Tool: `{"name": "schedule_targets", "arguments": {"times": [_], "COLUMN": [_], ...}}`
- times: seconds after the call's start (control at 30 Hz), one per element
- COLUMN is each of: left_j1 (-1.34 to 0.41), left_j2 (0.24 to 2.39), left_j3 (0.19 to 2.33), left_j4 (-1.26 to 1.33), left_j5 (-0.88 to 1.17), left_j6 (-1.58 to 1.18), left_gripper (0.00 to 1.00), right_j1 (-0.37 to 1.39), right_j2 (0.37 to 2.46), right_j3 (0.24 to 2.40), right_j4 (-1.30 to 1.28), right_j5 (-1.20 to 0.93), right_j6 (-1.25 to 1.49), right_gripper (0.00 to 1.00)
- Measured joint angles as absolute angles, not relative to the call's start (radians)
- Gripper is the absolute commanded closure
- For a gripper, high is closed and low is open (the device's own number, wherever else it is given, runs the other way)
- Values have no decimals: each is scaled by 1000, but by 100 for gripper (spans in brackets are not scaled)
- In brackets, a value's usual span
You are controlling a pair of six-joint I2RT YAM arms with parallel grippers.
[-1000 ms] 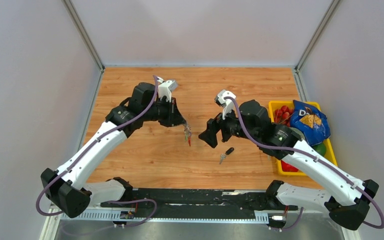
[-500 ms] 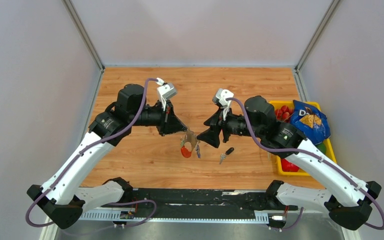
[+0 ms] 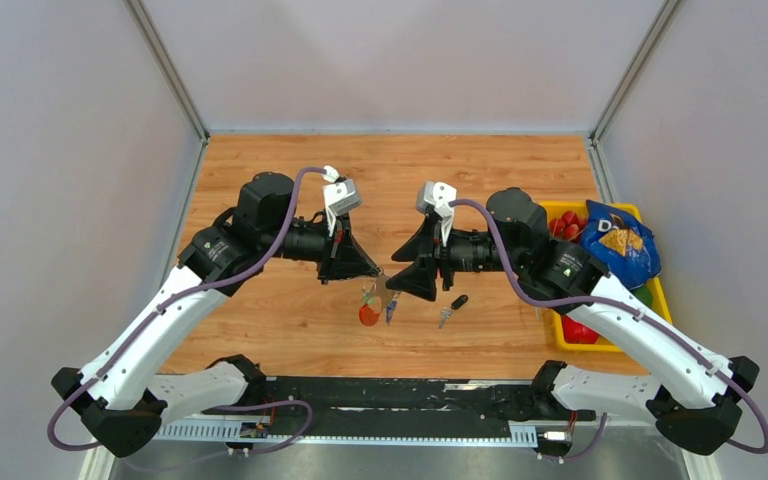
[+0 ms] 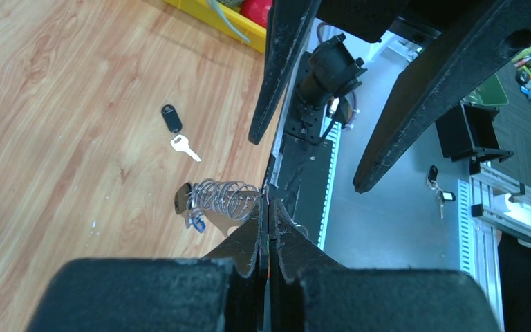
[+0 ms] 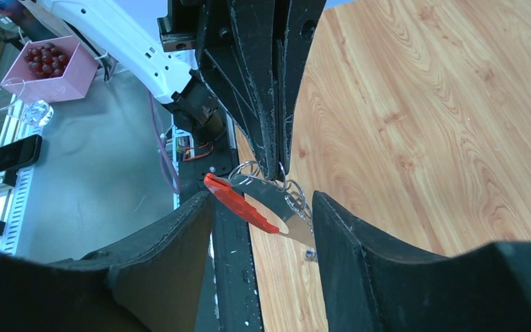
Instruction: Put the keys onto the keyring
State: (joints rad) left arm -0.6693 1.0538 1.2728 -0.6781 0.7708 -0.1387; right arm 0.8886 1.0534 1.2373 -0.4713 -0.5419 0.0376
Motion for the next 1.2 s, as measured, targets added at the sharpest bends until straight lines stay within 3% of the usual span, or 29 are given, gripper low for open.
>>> {"name": "schedule_targets", "arguments": {"times": [0.5, 0.87, 1.2], "left_j1": [-712, -720, -727], "left_j2": [1005, 1005, 997], "left_j3": [1273, 1299, 1304], "left_j4": [-670, -680, -682], "left_j5": [815, 836, 873], "left_j6": [-104, -80, -72], "left_gripper": [100, 100, 100], "right_j1": [923, 929, 947], "right_j2": [1060, 1049, 1061], "right_j3": [1237, 1212, 1198], "right_j4": [-451, -448, -442], "right_j5": [-557, -600, -658], "right_j6": [23, -21, -65], "right_gripper": [47, 35, 38]}}
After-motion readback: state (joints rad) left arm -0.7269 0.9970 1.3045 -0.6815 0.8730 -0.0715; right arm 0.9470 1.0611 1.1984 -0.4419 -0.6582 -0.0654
